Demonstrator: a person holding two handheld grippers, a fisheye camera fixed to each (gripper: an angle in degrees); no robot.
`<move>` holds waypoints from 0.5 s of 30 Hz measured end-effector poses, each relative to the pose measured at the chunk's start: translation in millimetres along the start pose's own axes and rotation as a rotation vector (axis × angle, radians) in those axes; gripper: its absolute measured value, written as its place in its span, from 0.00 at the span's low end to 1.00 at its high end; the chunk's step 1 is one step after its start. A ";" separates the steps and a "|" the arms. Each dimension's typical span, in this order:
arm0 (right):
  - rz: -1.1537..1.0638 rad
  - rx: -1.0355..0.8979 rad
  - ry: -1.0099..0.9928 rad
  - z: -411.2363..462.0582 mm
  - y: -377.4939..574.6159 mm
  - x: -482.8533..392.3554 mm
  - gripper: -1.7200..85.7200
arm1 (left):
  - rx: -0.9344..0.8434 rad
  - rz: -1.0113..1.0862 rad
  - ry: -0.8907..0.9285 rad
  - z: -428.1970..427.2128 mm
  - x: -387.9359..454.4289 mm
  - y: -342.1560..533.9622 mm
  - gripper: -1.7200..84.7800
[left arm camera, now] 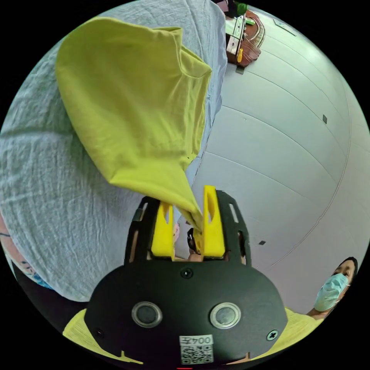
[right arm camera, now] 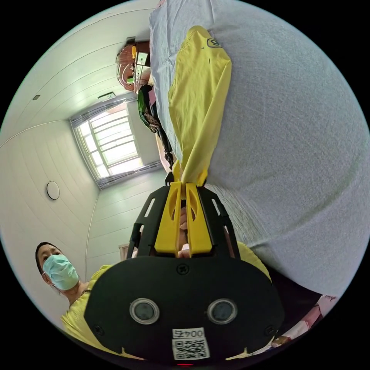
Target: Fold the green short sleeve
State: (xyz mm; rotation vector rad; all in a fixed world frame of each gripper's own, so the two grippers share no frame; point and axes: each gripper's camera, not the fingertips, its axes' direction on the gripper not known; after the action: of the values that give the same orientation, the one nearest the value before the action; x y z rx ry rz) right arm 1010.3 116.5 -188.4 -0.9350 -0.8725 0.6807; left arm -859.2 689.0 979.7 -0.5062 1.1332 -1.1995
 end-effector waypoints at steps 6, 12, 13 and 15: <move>-0.054 -0.060 0.014 2.2 -14.9 12.3 0.08 | 0.035 0.029 -0.018 11.4 22.5 13.3 0.06; -0.047 0.038 -0.101 -34.1 -60.1 44.7 0.23 | 0.062 -0.022 0.028 22.3 45.3 22.8 0.06; -0.044 0.063 -0.148 -42.7 -75.6 50.9 0.24 | 0.068 -0.038 0.041 24.5 50.2 24.9 0.06; -0.046 0.083 -0.175 -50.9 -101.9 55.1 0.25 | 0.073 -0.042 0.050 28.5 59.7 27.7 0.06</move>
State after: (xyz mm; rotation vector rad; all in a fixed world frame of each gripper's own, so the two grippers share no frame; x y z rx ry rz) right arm 1093.9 96.1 -95.6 -0.7870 -1.0095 0.7619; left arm -824.4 637.5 943.9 -0.4482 1.1222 -1.2912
